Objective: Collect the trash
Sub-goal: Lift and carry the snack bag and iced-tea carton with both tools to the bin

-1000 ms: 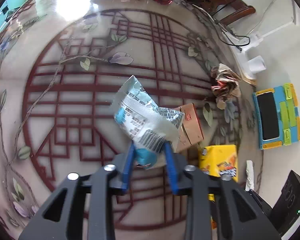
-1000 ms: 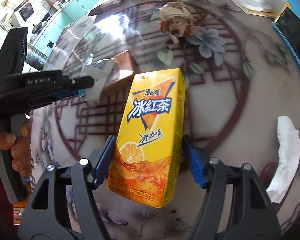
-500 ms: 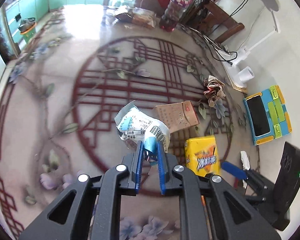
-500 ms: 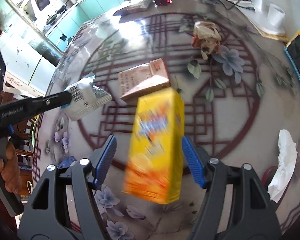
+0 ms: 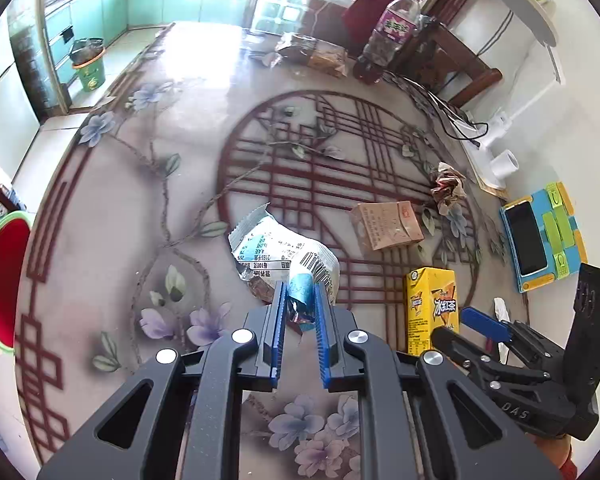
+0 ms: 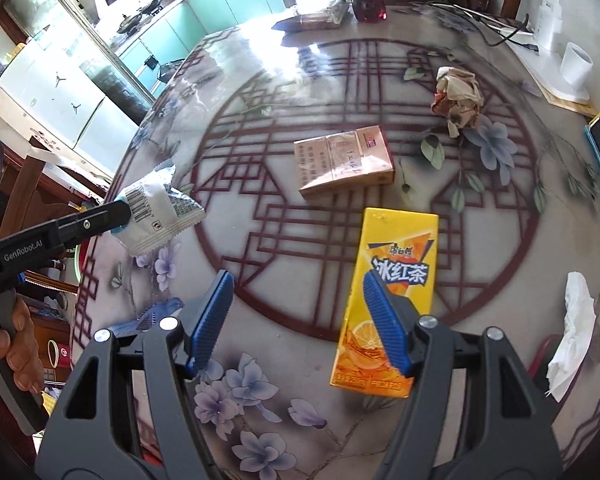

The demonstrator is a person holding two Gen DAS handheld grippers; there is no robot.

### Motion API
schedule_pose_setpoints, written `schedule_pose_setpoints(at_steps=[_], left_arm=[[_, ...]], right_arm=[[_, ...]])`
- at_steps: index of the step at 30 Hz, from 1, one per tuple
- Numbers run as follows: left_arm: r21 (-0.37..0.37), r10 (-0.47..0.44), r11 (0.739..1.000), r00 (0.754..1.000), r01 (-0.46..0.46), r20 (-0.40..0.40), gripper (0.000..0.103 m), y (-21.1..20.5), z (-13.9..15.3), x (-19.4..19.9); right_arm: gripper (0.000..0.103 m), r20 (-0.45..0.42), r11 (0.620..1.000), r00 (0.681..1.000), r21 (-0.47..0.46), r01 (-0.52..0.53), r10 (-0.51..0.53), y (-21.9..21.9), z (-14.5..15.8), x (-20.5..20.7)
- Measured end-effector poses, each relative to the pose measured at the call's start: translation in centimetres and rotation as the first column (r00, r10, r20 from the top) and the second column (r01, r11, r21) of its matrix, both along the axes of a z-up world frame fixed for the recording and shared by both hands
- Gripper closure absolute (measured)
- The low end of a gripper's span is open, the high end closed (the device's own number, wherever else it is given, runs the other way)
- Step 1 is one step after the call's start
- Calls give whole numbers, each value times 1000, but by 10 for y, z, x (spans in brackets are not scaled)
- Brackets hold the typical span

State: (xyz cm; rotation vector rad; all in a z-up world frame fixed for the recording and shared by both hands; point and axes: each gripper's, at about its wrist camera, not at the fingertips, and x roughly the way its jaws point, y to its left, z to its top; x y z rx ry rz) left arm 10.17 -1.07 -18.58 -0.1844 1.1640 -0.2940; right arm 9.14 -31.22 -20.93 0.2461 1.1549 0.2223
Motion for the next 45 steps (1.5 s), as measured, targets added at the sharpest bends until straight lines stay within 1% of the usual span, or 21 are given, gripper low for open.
schedule_pose_setpoints(at_steps=[4, 5, 7, 10, 12, 13, 15, 17, 19, 21, 23, 24, 26, 28, 32, 34, 35, 37, 39, 42, 45], left_arm=[[-16, -20, 1000, 1000, 20, -21, 89, -4, -8, 3], [-26, -32, 999, 999, 31, -28, 86, -9, -12, 5], [-49, -52, 998, 998, 50, -38, 73, -19, -18, 11], [-68, -74, 995, 995, 69, -68, 73, -35, -28, 21], [-26, -78, 997, 993, 76, -85, 61, -45, -36, 23], [-18, -83, 997, 992, 82, -93, 52, -49, -39, 23], [-32, -97, 995, 988, 93, -120, 51, -56, -47, 22], [-47, -103, 994, 983, 97, -149, 43, -64, -56, 24], [-68, -107, 993, 979, 97, -174, 41, -75, -67, 28], [-58, -98, 994, 970, 87, -222, 43, -86, -84, 35], [-91, -90, 994, 961, 68, -261, 68, -89, -95, 39], [-106, -89, 992, 955, 62, -282, 84, -89, -101, 41], [-138, -88, 989, 951, 49, -297, 95, -85, -104, 39], [-142, -87, 989, 960, 50, -266, 101, -79, -93, 34], [-99, -72, 993, 988, 58, -139, 102, -57, -55, 18], [-74, -66, 996, 993, 59, -95, 101, -47, -40, 12], [-60, -64, 996, 995, 59, -77, 101, -42, -34, 11], [-18, -50, 999, 998, 50, -38, 101, -33, -23, 8], [7, -34, 999, 999, 34, -17, 101, -23, -17, 3], [27, -12, 1000, 1000, 12, -3, 101, -9, -12, -3], [15, 18, 1000, 1000, -18, -2, 101, 4, -9, -7]], right_arm=[[37, 16, 999, 999, -11, 36, -36, -9, 4, -9], [37, 15, 999, 999, -12, 51, -50, -13, 4, -12], [37, 8, 997, 997, -14, 76, -76, -20, 3, -19], [37, -3, 993, 993, -18, 115, -115, -31, 1, -31], [37, -8, 990, 990, -16, 141, -141, -38, 1, -39], [37, -11, 989, 989, -14, 148, -149, -40, 1, -41], [36, -19, 988, 988, -12, 156, -156, -44, -1, -43], [27, -33, 990, 990, -23, 137, -138, -43, -7, -35], [27, -53, 991, 990, -51, 127, -129, -39, -17, -23], [27, -91, 993, 990, -66, 103, -109, -34, -29, -16], [21, -112, 993, 990, -87, 82, -91, -26, -38, -12], [17, -117, 992, 989, -98, 77, -89, -22, -41, -12], [15, -122, 991, 989, -109, 73, -86, -18, -47, -10], [14, -131, 990, 988, -118, 71, -87, -15, -52, -8], [16, -141, 991, 986, -117, 70, -87, -13, -64, -4], [35, -148, 990, 985, -124, 65, -83, -12, -70, -3], [39, -155, 991, 984, -113, 65, -83, -13, -72, -3], [40, -149, 994, 985, -74, 75, -86, -16, -74, -6], [40, -144, 994, 986, -75, 76, -86, -16, -73, -9], [41, -131, 997, 988, -26, 78, -81, -17, -60, -15], [41, -96, 998, 993, -2, 62, -62, -13, -41, -16]])
